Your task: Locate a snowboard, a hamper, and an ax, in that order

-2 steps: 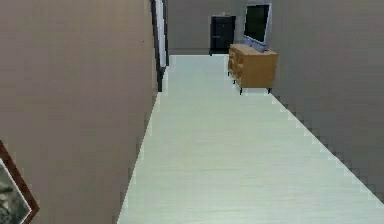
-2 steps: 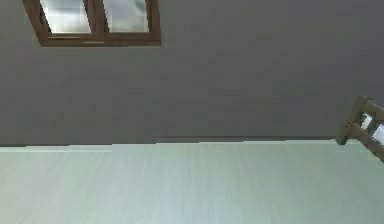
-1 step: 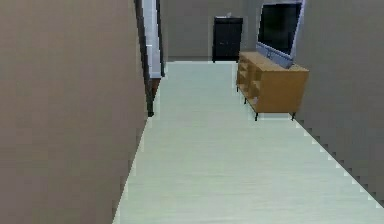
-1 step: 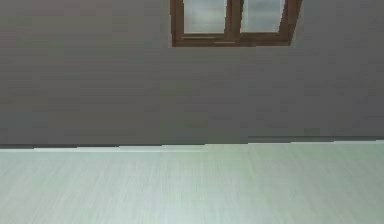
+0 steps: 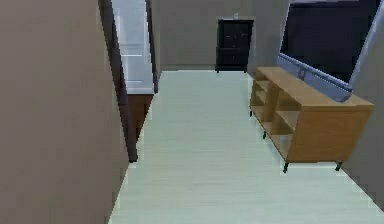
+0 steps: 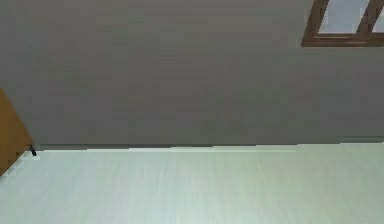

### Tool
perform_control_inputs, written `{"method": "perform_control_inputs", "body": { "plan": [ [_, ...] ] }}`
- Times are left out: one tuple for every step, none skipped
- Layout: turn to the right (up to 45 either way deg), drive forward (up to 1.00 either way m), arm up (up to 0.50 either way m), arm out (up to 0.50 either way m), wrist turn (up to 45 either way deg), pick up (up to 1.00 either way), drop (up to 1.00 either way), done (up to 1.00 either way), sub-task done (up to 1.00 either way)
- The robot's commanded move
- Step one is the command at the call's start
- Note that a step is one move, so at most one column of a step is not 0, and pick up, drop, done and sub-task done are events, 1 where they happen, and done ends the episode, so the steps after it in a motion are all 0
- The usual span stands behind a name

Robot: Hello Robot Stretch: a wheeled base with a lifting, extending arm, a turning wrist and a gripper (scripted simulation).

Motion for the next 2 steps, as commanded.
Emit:
{"method": "perform_control_inputs", "body": {
  "plan": [
    [0.0,1.0,0.0,0.0,0.0,0.0,0.0,0.0,0.0],
    [0.0,1.0,0.0,0.0,0.0,0.0,0.0,0.0,0.0]
  ]
}}
